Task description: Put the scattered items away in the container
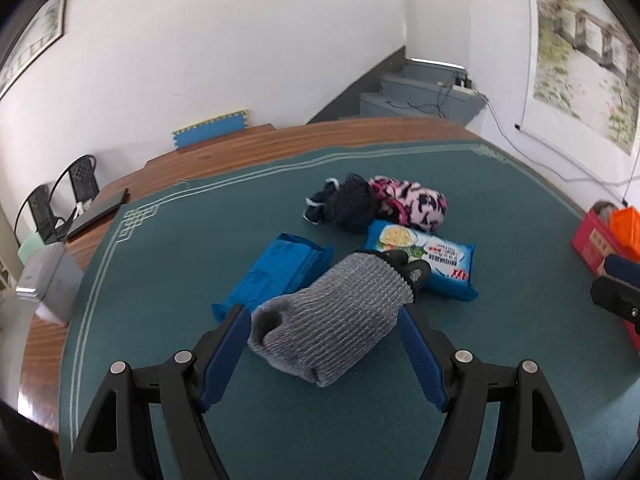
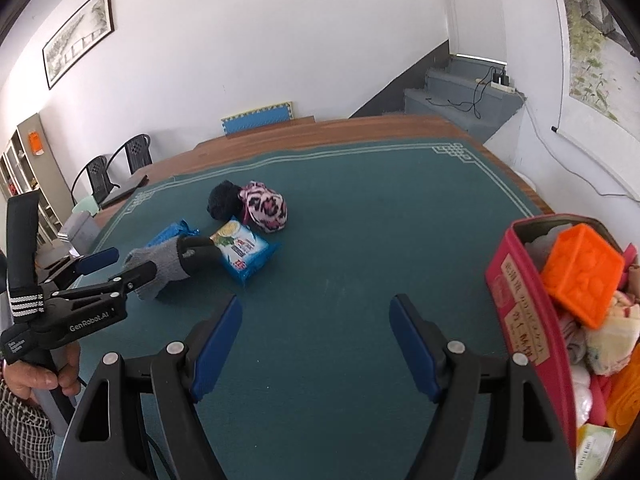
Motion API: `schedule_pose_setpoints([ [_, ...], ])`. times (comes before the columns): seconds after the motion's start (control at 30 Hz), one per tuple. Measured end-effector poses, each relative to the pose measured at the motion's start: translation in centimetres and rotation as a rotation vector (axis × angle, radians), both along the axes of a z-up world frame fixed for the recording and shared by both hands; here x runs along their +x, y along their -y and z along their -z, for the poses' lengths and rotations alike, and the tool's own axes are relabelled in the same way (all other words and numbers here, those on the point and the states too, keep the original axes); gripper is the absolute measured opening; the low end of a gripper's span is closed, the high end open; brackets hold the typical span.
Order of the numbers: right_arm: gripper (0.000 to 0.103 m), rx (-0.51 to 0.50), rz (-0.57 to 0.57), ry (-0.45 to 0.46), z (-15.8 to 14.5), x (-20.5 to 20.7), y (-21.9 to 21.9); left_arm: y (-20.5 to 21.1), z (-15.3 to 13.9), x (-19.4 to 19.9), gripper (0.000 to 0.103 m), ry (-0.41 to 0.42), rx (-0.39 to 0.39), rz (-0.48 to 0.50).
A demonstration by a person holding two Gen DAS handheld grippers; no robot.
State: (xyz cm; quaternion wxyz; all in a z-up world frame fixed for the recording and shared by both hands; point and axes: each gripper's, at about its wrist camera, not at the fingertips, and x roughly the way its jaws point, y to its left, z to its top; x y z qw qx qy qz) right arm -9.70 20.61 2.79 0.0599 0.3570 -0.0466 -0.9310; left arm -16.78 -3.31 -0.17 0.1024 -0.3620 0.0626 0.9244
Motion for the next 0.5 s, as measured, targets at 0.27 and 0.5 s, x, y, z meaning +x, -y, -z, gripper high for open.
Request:
schedule_pose_setpoints([
  [0.27, 0.079, -0.007, 0.0, 0.041, 1.6, -0.9, -0.3, 0.5, 0.4, -0.4, 0.063, 0.003, 0.043, 0.01],
  [0.5, 0.079, 0.024, -0.043, 0.059, 2.2, -0.9, 1.2, 1.2, 0.2, -0.4, 0.046, 0.003, 0.099, 0.009],
])
